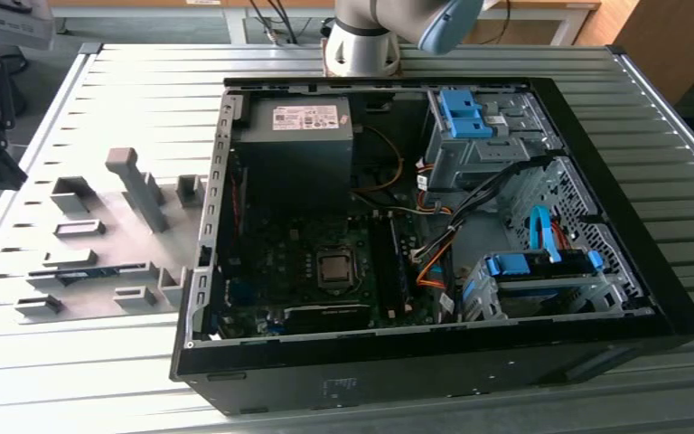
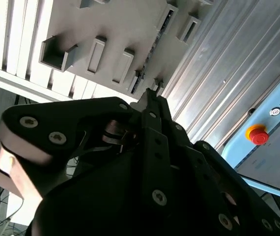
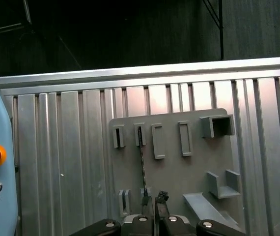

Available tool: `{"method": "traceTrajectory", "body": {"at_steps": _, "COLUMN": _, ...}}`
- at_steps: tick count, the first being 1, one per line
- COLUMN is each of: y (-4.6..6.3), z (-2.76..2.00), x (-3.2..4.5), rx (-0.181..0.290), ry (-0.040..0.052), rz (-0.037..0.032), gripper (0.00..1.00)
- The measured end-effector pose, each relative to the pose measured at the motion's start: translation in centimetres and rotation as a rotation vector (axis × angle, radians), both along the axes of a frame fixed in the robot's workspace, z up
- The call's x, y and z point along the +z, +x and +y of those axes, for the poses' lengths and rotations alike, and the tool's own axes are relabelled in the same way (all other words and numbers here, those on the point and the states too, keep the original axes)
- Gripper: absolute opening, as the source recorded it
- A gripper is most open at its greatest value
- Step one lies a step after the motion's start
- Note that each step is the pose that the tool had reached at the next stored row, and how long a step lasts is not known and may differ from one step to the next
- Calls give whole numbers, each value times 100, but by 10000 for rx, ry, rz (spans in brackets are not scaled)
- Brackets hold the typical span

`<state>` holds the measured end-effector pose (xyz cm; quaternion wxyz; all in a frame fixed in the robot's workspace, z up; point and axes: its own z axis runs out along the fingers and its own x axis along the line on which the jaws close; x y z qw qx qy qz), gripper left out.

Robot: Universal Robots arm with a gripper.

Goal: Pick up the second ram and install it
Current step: 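Pick up the second ram and move it above second insertion slot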

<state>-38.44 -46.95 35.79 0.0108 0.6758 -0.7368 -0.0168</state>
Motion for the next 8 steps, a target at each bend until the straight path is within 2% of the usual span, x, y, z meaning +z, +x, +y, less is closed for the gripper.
{"method": "traceTrajectory", "body": {"at_steps": 1, "y": 0, "z": 0, "x": -1, "rx": 0, "ry": 1, "rz": 0, "gripper": 17}}
{"method": "traceTrajectory", "body": {"at_steps": 2, "y": 0, "z": 0, "x": -2, "rx": 0, "ry": 0, "rz": 0, "gripper": 17}}
{"method": "traceTrajectory", "body": {"at_steps": 4, "y": 0, "z": 0, "x": -7, "rx": 0, "ry": 1, "rz": -1, "gripper": 29}}
{"method": "traceTrajectory", "body": {"at_steps": 5, "y": 0, "z": 0, "x": -9, "rx": 0, "ry": 1, "rz": 0, "gripper": 29}}
{"method": "traceTrajectory", "body": {"at_steps": 7, "y": 0, "z": 0, "x": -12, "rx": -1, "ry": 0, "rz": 1, "gripper": 41}}
{"method": "traceTrajectory", "body": {"at_steps": 8, "y": 0, "z": 0, "x": -14, "rx": 0, "ry": 0, "rz": 0, "gripper": 41}}
